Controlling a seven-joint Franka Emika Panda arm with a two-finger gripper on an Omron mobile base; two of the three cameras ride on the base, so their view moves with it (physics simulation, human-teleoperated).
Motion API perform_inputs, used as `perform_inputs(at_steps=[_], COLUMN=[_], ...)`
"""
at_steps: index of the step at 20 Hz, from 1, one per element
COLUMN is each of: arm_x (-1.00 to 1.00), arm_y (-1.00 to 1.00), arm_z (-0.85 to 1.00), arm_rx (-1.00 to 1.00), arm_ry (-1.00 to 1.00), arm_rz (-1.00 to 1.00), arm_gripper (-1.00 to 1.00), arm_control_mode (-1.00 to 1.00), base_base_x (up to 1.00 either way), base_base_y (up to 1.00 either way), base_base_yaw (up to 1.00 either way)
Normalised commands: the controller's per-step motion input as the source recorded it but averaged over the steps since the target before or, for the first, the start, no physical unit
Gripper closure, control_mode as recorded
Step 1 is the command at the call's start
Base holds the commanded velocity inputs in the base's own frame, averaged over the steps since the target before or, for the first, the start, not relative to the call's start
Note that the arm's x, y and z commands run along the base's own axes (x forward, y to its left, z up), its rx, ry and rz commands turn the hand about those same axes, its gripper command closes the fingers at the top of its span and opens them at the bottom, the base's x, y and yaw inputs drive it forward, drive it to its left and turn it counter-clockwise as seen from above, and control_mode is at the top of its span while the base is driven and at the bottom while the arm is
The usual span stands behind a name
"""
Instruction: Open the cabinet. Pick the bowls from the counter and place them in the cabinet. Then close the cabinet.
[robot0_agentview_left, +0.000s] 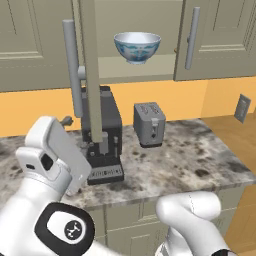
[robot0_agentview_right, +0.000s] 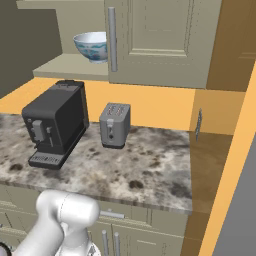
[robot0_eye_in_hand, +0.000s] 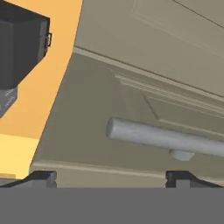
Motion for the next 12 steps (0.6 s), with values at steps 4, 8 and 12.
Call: perform_inputs(at_steps=[4, 8, 12], arm_x=[0.36, 0.42, 0.55], arm_y=[0.29, 0.22, 0.17], arm_z=[-0.19, -0.12, -0.05], arm_rx=[0.0, 0.0, 0.0], arm_ry=[0.0, 0.0, 0.0], arm_rz=[-0.07, -0.08, -0.1], arm_gripper=[-1.0, -1.0, -1.0], arm_control_mode=[-1.0, -1.0, -1.0], base_base_x=[0.0, 0.0, 0.0], base_base_y=[0.0, 0.0, 0.0], base_base_yaw=[0.0, 0.0, 0.0])
